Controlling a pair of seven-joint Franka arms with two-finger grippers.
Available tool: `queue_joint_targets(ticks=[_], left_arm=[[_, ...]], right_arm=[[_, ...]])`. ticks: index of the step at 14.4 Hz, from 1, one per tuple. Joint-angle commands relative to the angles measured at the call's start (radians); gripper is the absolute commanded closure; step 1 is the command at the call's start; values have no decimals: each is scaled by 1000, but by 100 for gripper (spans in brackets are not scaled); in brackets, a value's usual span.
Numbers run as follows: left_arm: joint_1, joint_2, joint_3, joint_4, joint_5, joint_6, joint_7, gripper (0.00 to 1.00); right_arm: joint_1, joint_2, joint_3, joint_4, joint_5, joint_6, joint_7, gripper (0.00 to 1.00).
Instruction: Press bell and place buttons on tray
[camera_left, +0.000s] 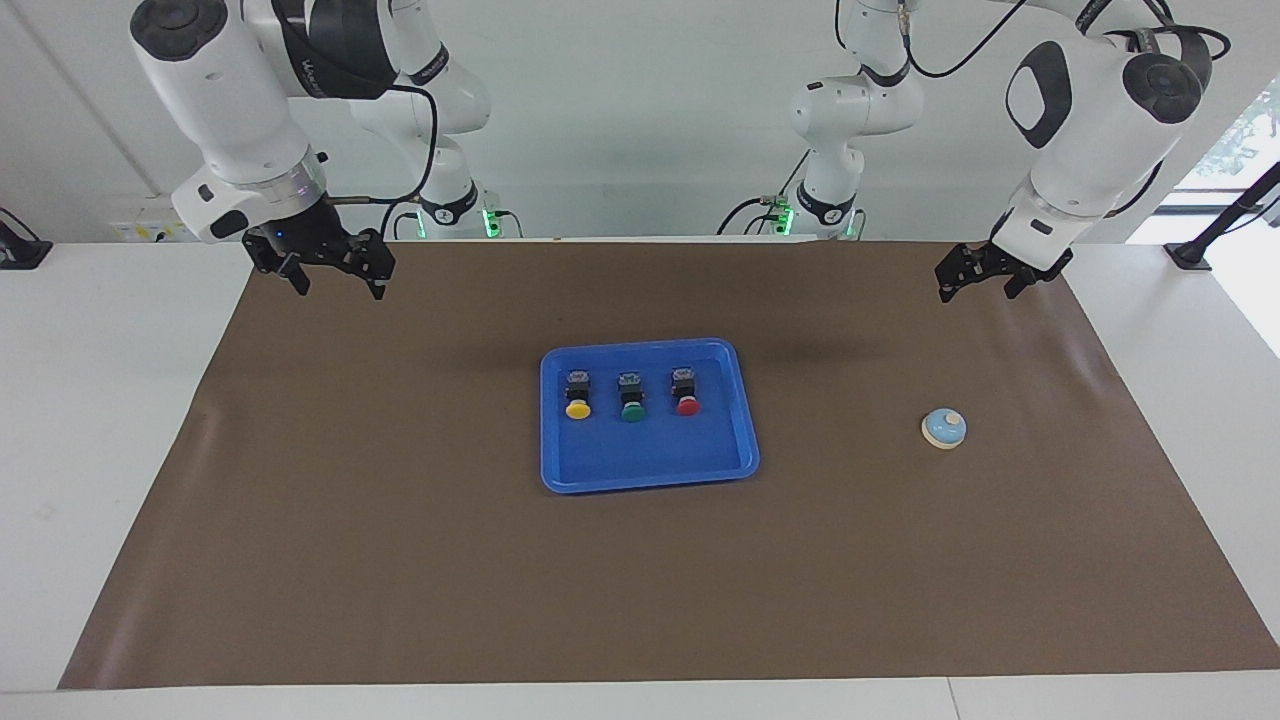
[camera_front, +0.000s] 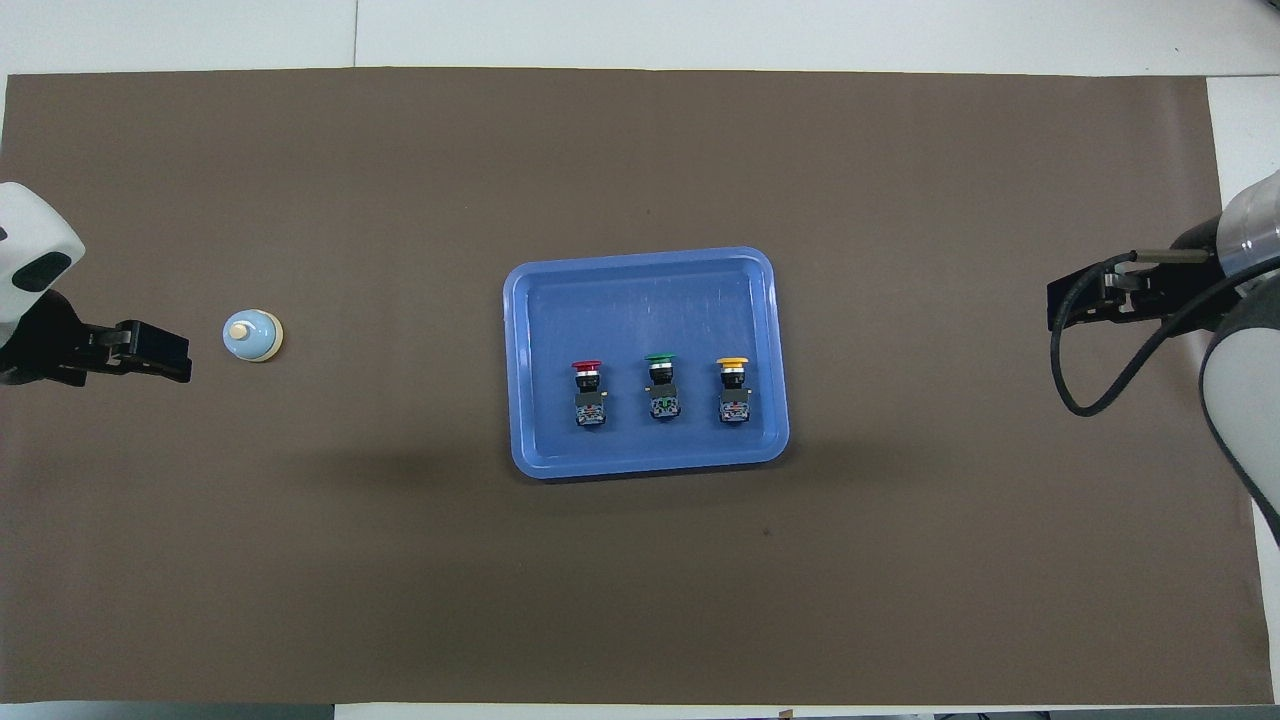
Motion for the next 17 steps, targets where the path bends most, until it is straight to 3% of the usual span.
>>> queue_joint_targets(ticks=[1,6,17], left_arm=[[-11,-22,5,10,-6,-39,-1,0],[-8,50,6,104,-6,-87,6,0],[-4,41,6,86,-6,-82,9,0]], right_arm=[[-13,-25,9,-30,-11,9,-9,0],[-11,-25,9,-30,-10,9,-9,0],[-11,-25,9,-30,-10,9,-9,0]])
